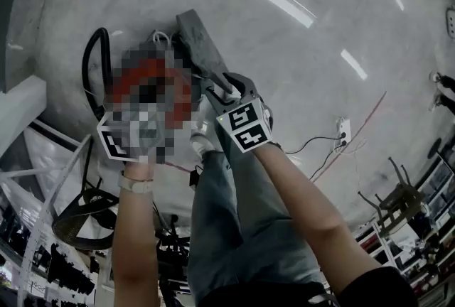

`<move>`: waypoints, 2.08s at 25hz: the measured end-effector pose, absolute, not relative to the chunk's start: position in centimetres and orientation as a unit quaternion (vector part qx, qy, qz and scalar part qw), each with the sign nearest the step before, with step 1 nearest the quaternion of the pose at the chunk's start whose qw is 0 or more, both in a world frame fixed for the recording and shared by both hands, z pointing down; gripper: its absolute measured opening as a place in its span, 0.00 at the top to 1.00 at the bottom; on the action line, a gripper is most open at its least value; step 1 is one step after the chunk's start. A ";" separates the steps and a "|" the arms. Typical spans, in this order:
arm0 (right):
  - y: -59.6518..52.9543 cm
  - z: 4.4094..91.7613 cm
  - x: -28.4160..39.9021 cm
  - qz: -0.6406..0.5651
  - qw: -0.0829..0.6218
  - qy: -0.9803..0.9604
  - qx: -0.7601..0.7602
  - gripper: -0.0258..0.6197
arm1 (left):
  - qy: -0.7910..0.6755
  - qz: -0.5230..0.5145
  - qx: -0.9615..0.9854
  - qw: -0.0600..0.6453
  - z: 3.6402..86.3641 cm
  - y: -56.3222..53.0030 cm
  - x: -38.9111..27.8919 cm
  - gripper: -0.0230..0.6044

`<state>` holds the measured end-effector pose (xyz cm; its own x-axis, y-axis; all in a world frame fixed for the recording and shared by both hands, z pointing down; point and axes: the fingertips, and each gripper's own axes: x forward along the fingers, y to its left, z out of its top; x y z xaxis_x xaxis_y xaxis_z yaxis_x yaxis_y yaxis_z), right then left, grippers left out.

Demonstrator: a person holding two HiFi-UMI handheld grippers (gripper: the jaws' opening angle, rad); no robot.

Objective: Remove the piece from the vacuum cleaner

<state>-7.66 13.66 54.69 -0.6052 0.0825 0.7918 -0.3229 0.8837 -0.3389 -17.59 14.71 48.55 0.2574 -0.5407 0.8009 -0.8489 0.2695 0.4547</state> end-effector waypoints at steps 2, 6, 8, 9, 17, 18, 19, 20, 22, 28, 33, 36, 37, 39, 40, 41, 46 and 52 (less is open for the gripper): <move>13.9 55.2 -8.4 0.229 0.441 -0.866 0.062 0.56 | -0.588 0.145 0.585 0.539 49.2 14.5 -18.2 0.74; 14.5 55.0 -10.3 0.222 0.444 -0.867 0.045 0.53 | -0.583 0.146 0.580 0.550 49.6 14.4 -19.8 0.73; 14.5 55.8 -10.7 0.223 0.448 -0.865 0.038 0.53 | -0.583 0.148 0.577 0.553 50.7 13.9 -20.0 0.71; 14.4 56.2 -10.8 0.222 0.449 -0.865 0.035 0.52 | -0.583 0.147 0.575 0.555 51.3 13.7 -20.0 0.70; 14.4 59.1 -11.3 0.223 0.463 -0.858 0.014 0.52 | -0.572 0.159 0.561 0.577 55.7 11.1 -20.0 0.70; 14.4 59.4 -11.3 0.226 0.464 -0.857 0.012 0.51 | -0.568 0.165 0.561 0.579 56.1 10.8 -20.1 0.70; 14.5 59.6 -11.3 0.229 0.463 -0.856 0.010 0.51 | -0.565 0.172 0.562 0.579 56.4 10.4 -20.3 0.70; 14.6 59.7 -11.4 0.231 0.461 -0.856 0.007 0.51 | -0.562 0.180 0.563 0.579 56.7 10.1 -20.4 0.70; 14.7 59.8 -11.5 0.235 0.456 -0.858 0.004 0.51 | -0.555 0.189 0.566 0.580 57.1 9.3 -20.6 0.70; 14.5 59.6 -11.8 0.246 0.445 -0.861 0.012 0.52 | -0.518 0.217 0.566 0.603 58.4 8.5 -19.8 0.70; 13.9 59.6 -11.6 0.245 0.440 -0.864 0.028 0.54 | -0.496 0.247 0.574 0.603 58.9 8.2 -18.9 0.75; 14.0 59.7 -11.7 0.236 0.439 -0.866 0.040 0.55 | -0.485 0.261 0.575 0.605 59.2 8.2 -18.6 0.78; 14.1 59.7 -11.7 0.232 0.441 -0.866 0.043 0.55 | -0.482 0.264 0.575 0.606 59.2 8.2 -18.5 0.80; 14.0 59.8 -11.7 0.229 0.442 -0.866 0.050 0.55 | -0.477 0.268 0.577 0.606 59.3 8.1 -18.3 0.81; 13.9 59.8 -11.7 0.230 0.442 -0.865 0.055 0.55 | -0.474 0.269 0.577 0.608 59.3 8.0 -18.2 0.82; 13.9 59.7 -11.6 0.232 0.440 -0.865 0.060 0.56 | -0.471 0.270 0.577 0.610 59.3 8.0 -18.1 0.83; 12.8 59.2 -10.8 0.238 0.430 -0.865 0.097 0.78 | -0.452 0.250 0.579 0.631 59.1 7.4 -17.6 0.85; 13.0 59.2 -10.8 0.251 0.431 -0.863 0.086 0.86 | -0.429 0.274 0.590 0.627 59.4 6.7 -16.6 0.87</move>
